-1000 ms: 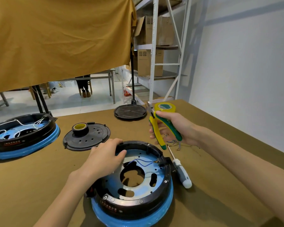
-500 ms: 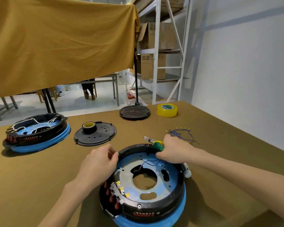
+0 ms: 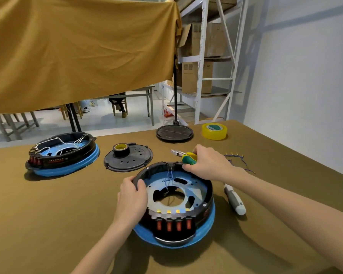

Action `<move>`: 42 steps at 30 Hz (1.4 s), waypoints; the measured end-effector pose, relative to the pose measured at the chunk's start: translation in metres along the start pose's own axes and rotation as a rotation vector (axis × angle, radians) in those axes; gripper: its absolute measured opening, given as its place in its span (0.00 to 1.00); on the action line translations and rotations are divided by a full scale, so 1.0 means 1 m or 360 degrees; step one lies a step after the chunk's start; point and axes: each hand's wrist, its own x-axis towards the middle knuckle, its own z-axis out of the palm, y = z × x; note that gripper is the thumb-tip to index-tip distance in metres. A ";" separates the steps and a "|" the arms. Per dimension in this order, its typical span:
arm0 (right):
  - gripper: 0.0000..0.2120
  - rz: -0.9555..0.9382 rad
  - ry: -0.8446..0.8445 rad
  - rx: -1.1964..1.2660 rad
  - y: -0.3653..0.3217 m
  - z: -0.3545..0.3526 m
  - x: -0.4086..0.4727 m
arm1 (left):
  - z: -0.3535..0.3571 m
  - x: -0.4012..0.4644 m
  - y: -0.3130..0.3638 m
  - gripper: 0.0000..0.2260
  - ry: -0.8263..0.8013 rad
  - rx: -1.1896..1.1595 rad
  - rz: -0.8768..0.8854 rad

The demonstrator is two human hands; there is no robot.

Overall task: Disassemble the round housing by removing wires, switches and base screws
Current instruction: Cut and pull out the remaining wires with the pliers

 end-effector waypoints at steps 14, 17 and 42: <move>0.18 -0.0033 0.0135 -0.0220 0.014 0.026 -0.020 | -0.007 0.031 -0.015 0.12 -0.0424 -0.0125 0.0177; 0.19 -0.0252 0.0105 -0.0181 0.015 0.023 -0.007 | -0.010 0.024 -0.026 0.08 -0.0218 0.0190 0.0318; 0.29 -0.0412 0.0038 -0.0280 -0.023 0.008 -0.040 | 0.017 0.000 -0.026 0.16 -0.0088 -0.0359 0.0259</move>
